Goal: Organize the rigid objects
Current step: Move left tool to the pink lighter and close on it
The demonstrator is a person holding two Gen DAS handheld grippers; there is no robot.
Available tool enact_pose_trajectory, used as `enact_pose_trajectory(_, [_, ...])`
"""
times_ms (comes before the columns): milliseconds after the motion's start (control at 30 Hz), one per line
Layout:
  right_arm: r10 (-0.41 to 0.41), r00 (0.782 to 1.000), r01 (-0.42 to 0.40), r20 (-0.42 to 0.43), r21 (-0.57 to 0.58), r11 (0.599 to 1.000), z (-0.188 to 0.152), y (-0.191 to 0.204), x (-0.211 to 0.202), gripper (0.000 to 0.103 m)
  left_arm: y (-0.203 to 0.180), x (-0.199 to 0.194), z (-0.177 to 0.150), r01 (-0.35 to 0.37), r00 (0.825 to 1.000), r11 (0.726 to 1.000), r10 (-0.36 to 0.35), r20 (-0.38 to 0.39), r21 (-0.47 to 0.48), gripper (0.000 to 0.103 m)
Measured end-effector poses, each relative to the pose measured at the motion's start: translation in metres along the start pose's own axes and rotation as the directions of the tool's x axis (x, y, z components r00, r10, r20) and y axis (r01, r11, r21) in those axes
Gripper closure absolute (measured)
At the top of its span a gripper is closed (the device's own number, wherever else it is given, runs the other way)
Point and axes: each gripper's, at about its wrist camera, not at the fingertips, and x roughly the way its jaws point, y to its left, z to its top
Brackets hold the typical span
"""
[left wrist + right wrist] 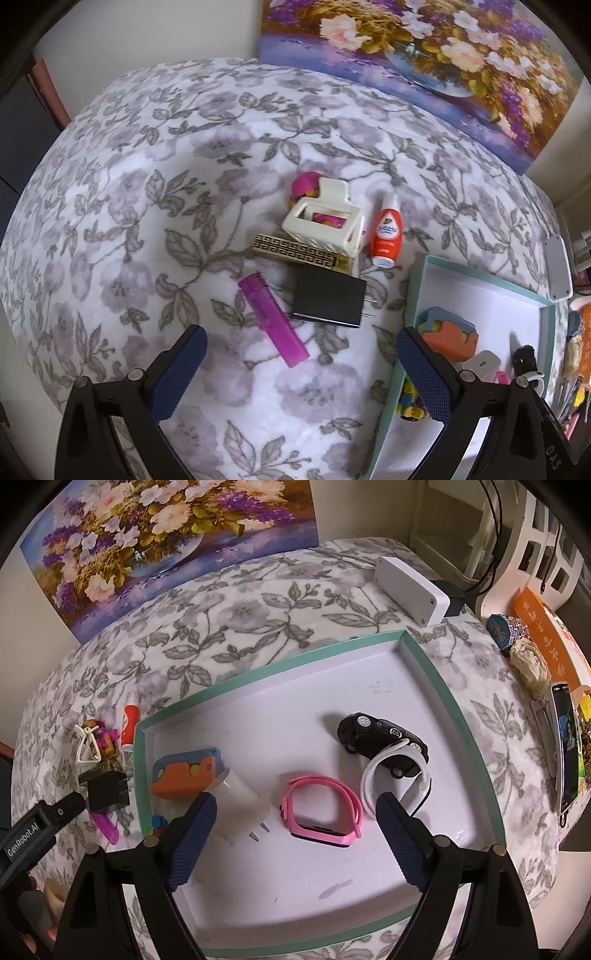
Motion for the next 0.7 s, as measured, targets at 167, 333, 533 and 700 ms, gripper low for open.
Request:
enact_pose_trajectory(167, [0.003, 1.000, -0.003, 0.009, -0.014, 1.000, -0.001, 0.008, -0.005, 0.015, 0.013, -0.005, 0.005, -0.005, 1.000, 1.000, 0.006, 0.013, -0.022, 0.000])
enact_pose_trajectory(333, [0.027, 0.998, -0.025, 0.050, -0.038, 0.999, -0.003, 0.030, -0.018, 0.015, 0.039, -0.012, 0.011, 0.003, 0.999, 0.997, -0.001, 0.032, -0.076, 0.000])
enact_pose_trajectory(533, [0.050, 0.998, -0.048, 0.034, -0.072, 0.996, -0.008, 0.066, -0.014, 0.015, 0.077, -0.021, 0.024, 0.015, 0.998, 0.990, -0.007, 0.059, -0.137, 0.000])
enact_pose_trajectory(700, [0.080, 0.997, -0.078, 0.015, -0.095, 0.992, -0.014, 0.099, -0.009, 0.015, 0.098, -0.018, 0.030, 0.024, 0.999, 0.986, -0.017, 0.046, -0.163, 0.000])
